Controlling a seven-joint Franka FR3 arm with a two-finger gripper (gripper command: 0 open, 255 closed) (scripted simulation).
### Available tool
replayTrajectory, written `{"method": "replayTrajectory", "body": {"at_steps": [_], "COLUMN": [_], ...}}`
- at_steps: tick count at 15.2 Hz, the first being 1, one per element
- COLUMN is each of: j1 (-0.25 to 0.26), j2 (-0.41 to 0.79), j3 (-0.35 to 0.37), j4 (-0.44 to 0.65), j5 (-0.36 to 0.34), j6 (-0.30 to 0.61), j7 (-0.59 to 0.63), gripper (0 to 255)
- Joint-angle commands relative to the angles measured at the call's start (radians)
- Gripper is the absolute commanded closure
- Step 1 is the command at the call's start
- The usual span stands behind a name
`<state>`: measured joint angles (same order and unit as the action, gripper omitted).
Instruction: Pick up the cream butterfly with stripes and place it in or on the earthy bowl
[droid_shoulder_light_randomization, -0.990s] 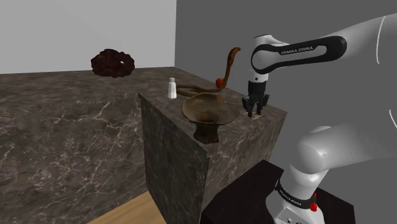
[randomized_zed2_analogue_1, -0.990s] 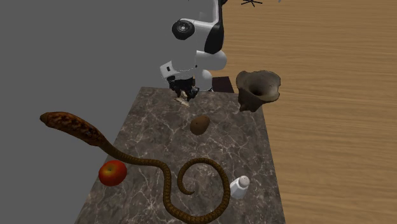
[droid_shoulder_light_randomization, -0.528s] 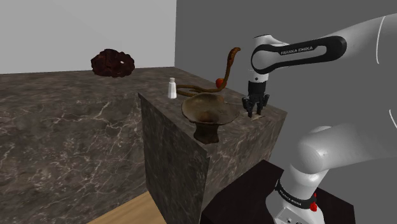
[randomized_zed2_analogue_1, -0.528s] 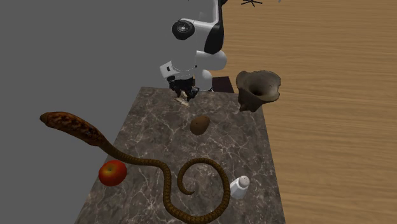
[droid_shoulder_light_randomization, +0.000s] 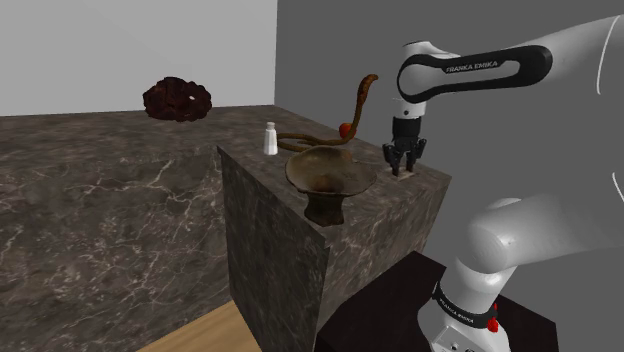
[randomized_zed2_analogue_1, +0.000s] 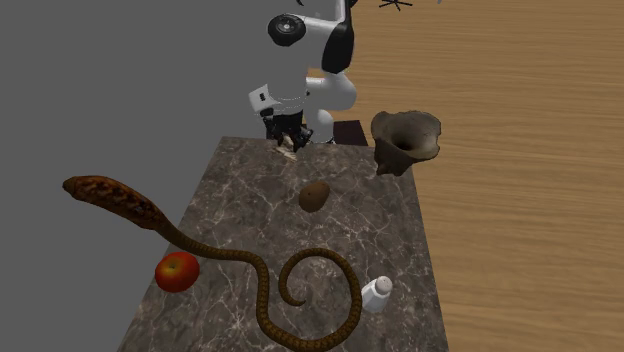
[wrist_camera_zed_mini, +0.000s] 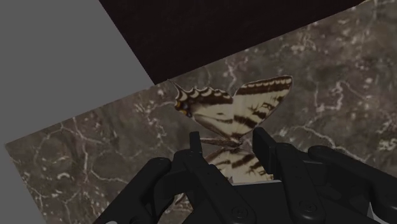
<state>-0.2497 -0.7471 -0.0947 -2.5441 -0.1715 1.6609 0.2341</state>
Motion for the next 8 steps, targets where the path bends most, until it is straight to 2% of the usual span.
{"method": "replayTrajectory", "body": {"at_steps": [1,8], "j1": [0.0,0.002], "j2": [-0.002,0.005], "j3": [0.002,0.009], "j4": [0.028,0.126], "j5": [0.002,0.008], "j6": [-0.03,-0.12], "j7": [-0.003,-0.013], "gripper": [255,255]}}
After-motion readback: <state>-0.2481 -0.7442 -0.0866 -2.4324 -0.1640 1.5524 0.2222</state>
